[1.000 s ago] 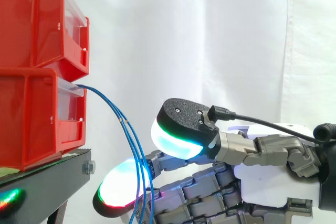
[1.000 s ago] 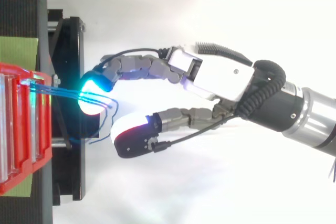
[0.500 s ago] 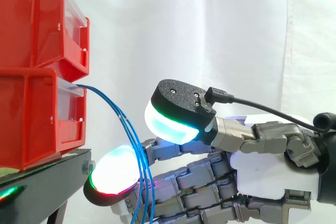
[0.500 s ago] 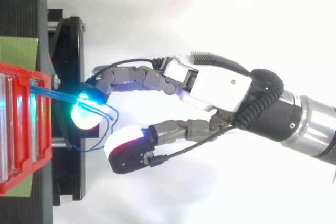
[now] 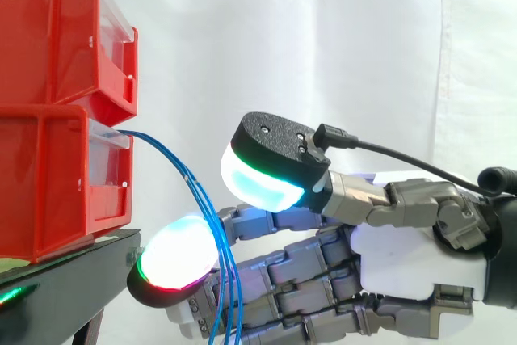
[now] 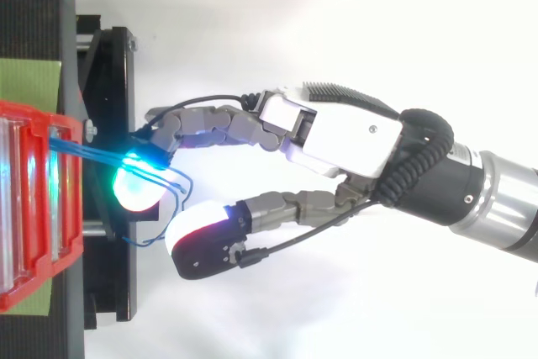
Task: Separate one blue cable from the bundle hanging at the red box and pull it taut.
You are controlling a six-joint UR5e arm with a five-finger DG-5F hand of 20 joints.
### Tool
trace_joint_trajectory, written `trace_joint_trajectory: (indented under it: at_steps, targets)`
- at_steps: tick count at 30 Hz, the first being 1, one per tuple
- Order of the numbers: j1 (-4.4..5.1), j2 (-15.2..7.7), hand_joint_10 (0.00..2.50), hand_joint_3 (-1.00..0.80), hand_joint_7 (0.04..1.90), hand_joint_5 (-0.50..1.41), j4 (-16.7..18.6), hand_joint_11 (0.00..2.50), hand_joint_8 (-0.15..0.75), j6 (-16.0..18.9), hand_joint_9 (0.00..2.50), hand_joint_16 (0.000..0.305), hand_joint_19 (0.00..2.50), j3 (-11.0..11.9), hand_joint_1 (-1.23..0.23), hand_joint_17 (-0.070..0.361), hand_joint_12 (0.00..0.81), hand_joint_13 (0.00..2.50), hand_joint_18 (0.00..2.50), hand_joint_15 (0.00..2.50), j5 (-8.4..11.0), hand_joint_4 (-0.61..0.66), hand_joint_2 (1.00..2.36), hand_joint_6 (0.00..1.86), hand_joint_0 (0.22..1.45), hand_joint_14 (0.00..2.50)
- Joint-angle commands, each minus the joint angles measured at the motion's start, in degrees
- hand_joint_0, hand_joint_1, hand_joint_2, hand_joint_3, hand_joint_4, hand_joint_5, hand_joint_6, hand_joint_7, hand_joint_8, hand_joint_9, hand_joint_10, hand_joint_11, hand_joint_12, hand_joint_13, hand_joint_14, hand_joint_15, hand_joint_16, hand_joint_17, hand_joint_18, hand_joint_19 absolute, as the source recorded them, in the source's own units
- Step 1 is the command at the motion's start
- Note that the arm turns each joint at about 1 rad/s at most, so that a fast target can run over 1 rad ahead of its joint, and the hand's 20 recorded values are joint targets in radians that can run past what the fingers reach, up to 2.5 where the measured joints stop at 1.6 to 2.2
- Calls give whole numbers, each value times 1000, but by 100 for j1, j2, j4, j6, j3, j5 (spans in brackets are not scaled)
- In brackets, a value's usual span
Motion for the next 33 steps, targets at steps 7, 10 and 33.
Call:
trace_joint_trajectory:
  at_steps: [7,10,33]
  targets:
    - [-84,2,5,-495,948,-148,-514,149,269,130,620,36,222,235,-506,81,278,343,342,0,-116,299,1000,503,583,0]
    - [-119,2,6,-494,971,-146,-602,164,271,200,623,36,215,244,-511,81,277,345,343,0,-125,296,1000,503,587,0]
    - [-268,2,5,-465,1057,-135,-1288,157,267,270,630,35,218,657,-525,79,274,350,349,1,-406,266,1003,503,604,0]
